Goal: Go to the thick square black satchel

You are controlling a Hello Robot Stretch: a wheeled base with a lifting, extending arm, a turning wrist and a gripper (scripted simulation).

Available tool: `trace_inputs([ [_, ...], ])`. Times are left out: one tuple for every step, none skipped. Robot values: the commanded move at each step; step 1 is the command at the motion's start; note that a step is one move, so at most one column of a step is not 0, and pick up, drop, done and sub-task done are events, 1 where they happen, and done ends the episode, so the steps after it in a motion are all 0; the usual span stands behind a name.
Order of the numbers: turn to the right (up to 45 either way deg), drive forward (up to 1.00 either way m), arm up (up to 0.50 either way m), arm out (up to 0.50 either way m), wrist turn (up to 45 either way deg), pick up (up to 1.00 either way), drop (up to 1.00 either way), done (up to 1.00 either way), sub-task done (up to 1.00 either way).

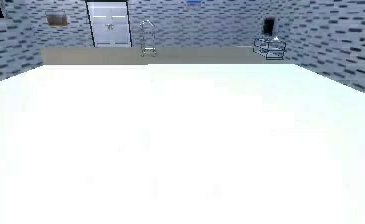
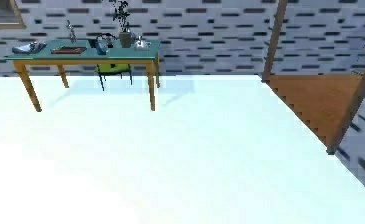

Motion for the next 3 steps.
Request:
trace_inputs([
  [42.0,0.00,0.00,0.00,0.0,0.00,0.00,0.00,0.00],
  [0.0,0.10,0.00,0.00,0.0,0.00,0.00,0.00,0.00],
  [-45.0,0.00,0.00,0.00,0.0,0.00,0.00,0.00,0.00],
])
